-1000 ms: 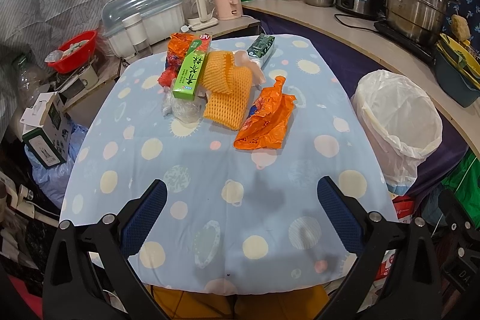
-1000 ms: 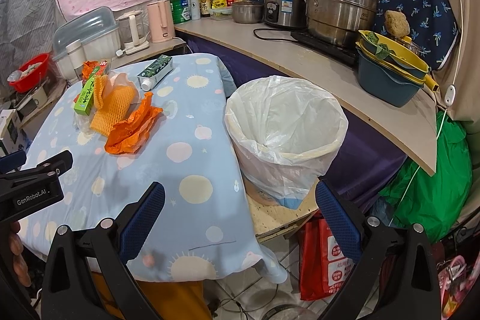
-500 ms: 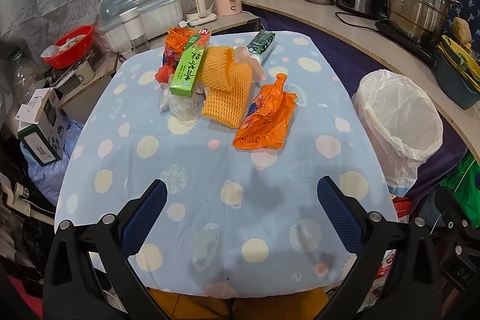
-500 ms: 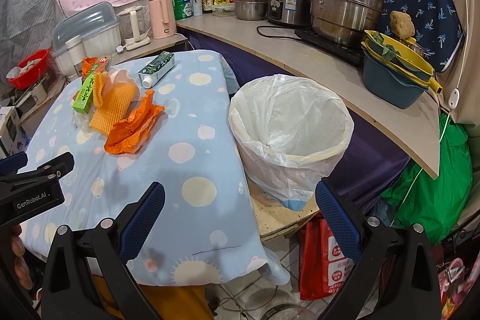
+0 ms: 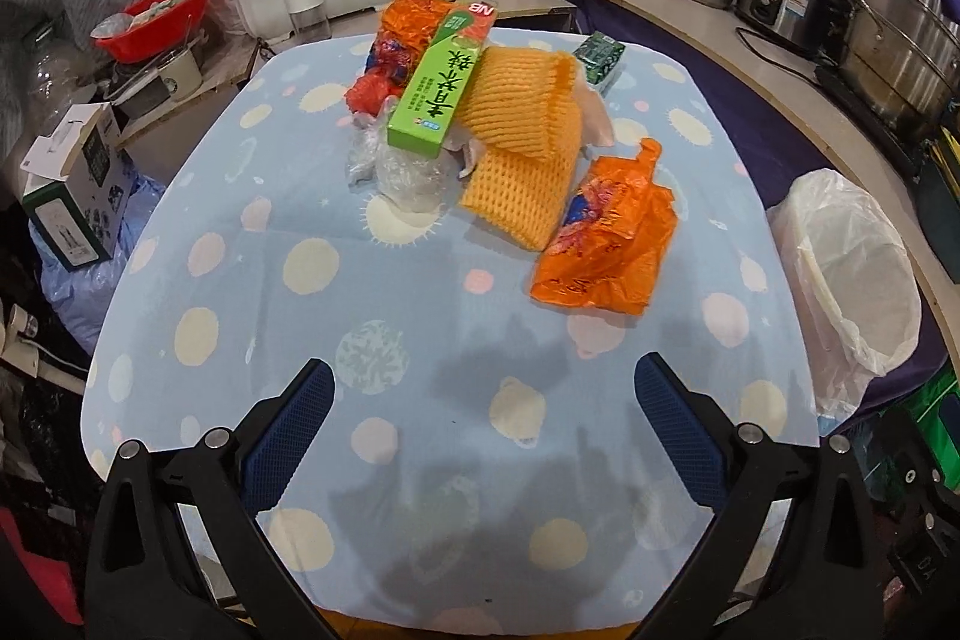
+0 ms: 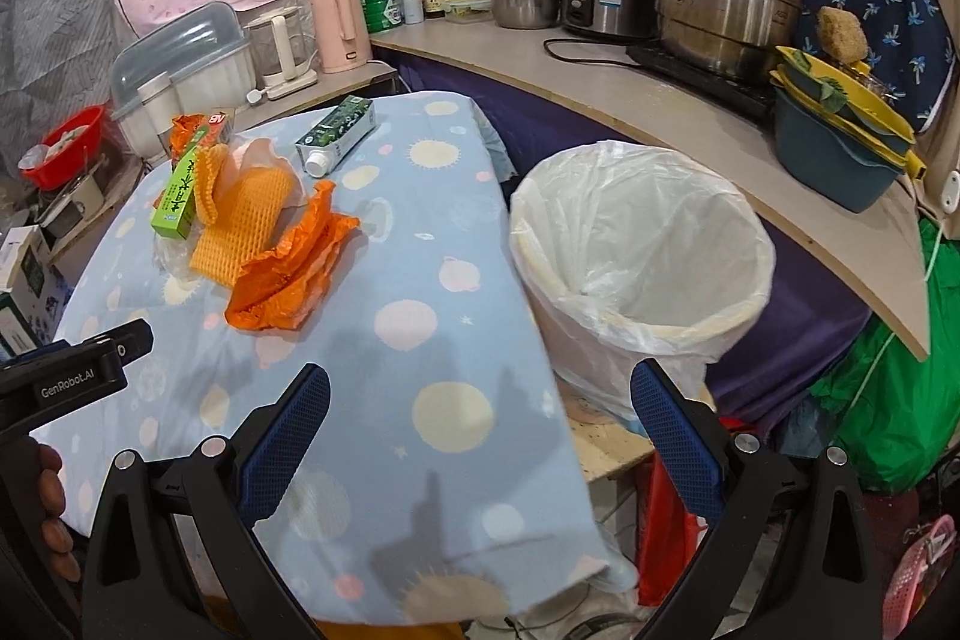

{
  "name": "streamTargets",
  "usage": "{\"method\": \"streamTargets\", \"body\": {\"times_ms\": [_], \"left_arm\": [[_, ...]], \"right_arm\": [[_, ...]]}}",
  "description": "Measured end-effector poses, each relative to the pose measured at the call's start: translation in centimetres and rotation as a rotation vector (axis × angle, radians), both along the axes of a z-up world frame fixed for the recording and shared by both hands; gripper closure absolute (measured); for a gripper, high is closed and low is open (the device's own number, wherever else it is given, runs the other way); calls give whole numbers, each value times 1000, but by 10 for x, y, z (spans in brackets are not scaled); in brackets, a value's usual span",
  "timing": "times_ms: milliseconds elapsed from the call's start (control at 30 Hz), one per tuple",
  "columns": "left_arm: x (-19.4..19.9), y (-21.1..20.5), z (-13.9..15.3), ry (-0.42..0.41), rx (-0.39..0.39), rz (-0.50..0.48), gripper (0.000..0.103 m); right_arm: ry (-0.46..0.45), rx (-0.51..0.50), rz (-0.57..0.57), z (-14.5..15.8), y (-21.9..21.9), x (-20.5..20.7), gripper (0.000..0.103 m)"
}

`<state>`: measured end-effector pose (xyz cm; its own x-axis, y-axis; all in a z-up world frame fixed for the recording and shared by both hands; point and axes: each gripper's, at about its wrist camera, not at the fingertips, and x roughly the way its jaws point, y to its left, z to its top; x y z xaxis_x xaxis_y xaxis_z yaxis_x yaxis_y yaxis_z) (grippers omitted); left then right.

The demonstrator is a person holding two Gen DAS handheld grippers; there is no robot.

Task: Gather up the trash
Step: 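Reach the right gripper to the orange plastic bag and grasp it, then grasp the clear plastic bag with the left gripper while the right gripper holds the orange bag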

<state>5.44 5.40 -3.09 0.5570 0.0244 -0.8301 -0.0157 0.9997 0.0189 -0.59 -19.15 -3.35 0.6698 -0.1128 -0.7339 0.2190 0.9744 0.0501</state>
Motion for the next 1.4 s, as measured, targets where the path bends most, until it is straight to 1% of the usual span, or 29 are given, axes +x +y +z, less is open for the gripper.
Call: {"method": "streamTargets", "body": {"times_ms": [67,233,467,667,800,867,933,967,1033,1067,1133,1167,1200,1300,1400], "left_arm": [[9,11,-5,6,9,25,7],[28,41,-15,28,-4,78,7],[54,78,-27,46,-19,123,7],[76,99,-35,59,-40,132,7],[90,106,-41,71,-62,125,7],[99,110,-44,76,-77,124,7],[108,113,-46,75,-95,126,7],[112,114,-48,74,-103,125,7],[120,113,-51,75,-117,117,7],[124,112,-52,75,-122,111,7],[131,109,-57,84,-128,98,7],[134,107,-59,87,-133,92,7],[137,105,-61,88,-136,88,7],[146,102,-63,79,-151,79,7],[156,98,-65,70,-166,70,7]], "right_arm": [[1,19,12,-4,6,11,7],[12,68,56,-15,29,46,7],[10,110,92,-26,63,97,7],[31,135,71,-41,81,142,7],[62,183,43,-56,83,165,7],[83,203,33,-64,83,172,9],[114,213,28,-74,84,179,17],[125,219,28,-77,84,181,19],[154,236,30,-86,85,185,30],[162,236,33,-88,86,186,33],[182,236,39,-94,87,187,50],[187,240,41,-95,87,187,54],[190,243,44,-96,87,187,62],[178,233,41,-94,85,183,73],[172,231,36,-93,81,179,77]]}}
